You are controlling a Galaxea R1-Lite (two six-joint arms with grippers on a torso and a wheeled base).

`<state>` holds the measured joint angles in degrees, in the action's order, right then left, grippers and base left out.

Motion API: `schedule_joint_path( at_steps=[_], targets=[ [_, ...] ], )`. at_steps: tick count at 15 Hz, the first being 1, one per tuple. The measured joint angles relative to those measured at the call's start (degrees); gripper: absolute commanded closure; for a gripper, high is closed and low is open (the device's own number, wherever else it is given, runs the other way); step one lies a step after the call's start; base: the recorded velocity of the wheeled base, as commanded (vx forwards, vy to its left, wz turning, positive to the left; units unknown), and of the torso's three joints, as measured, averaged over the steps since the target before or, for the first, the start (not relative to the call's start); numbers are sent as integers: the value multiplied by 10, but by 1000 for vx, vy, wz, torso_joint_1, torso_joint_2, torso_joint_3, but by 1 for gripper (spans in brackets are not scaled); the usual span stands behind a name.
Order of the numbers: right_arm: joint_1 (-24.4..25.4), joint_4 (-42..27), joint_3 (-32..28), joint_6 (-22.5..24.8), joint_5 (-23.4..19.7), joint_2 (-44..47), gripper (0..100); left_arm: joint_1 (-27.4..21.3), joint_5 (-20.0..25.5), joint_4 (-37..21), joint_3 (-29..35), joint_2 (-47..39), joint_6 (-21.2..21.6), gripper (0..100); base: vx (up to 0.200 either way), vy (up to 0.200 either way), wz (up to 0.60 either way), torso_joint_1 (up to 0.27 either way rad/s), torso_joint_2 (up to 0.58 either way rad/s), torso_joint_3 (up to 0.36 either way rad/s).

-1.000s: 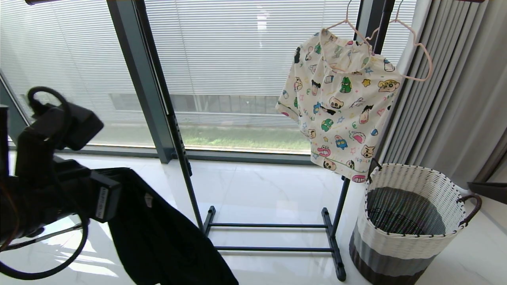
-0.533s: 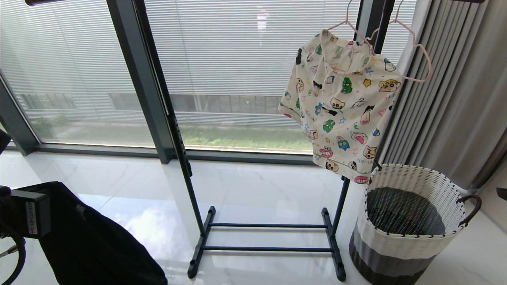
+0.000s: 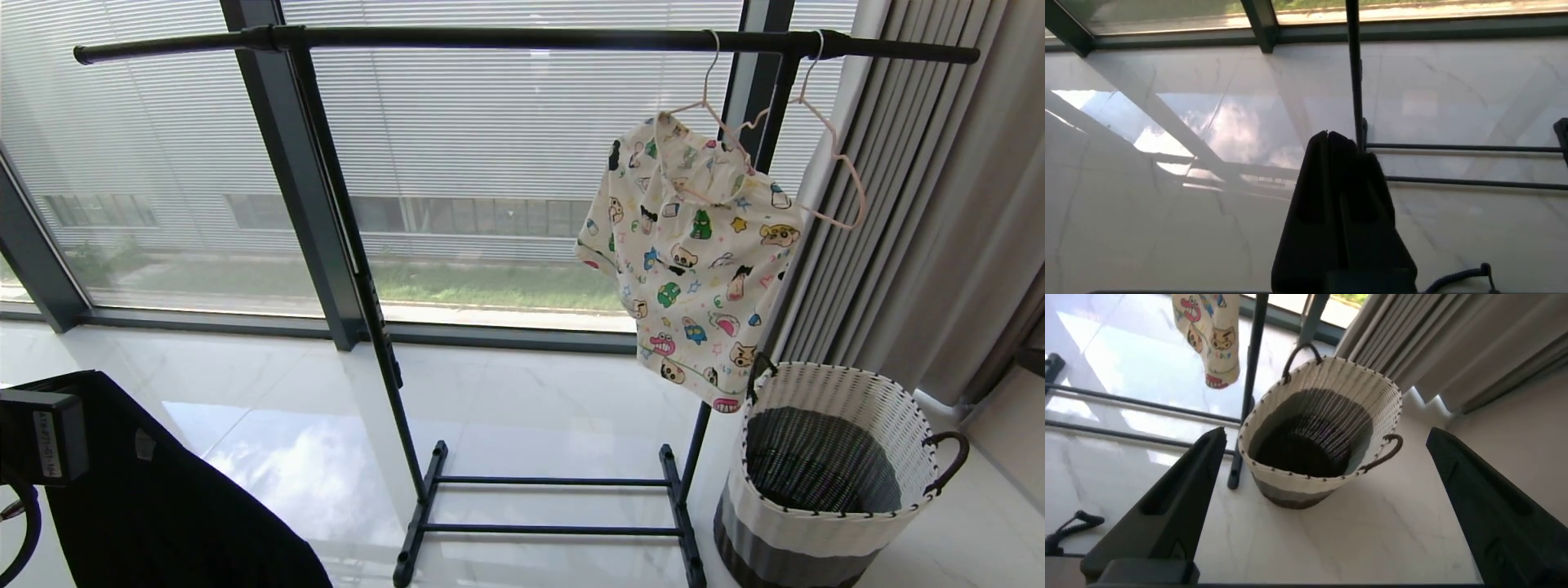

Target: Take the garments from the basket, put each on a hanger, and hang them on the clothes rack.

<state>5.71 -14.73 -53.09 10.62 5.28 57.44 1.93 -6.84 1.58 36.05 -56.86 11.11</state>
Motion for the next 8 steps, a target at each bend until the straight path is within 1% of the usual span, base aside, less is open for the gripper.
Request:
schedule_joint_path(
  at_steps=[2,4,8],
  targets=[
    [-9,32,0,-10,0,16,0,4,0,22,-7,-1,1,100,0,0,0,193,-474,-288],
    [-14,44,-3,-14,-1,29,0,4,0,26,-11,-1,2,100,0,0,0,205,-481,-276],
    [-16,45,-4,-14,-2,40,0,4,1,27,-20,1,5,100,0,0,0,210,-489,-279]
  ],
)
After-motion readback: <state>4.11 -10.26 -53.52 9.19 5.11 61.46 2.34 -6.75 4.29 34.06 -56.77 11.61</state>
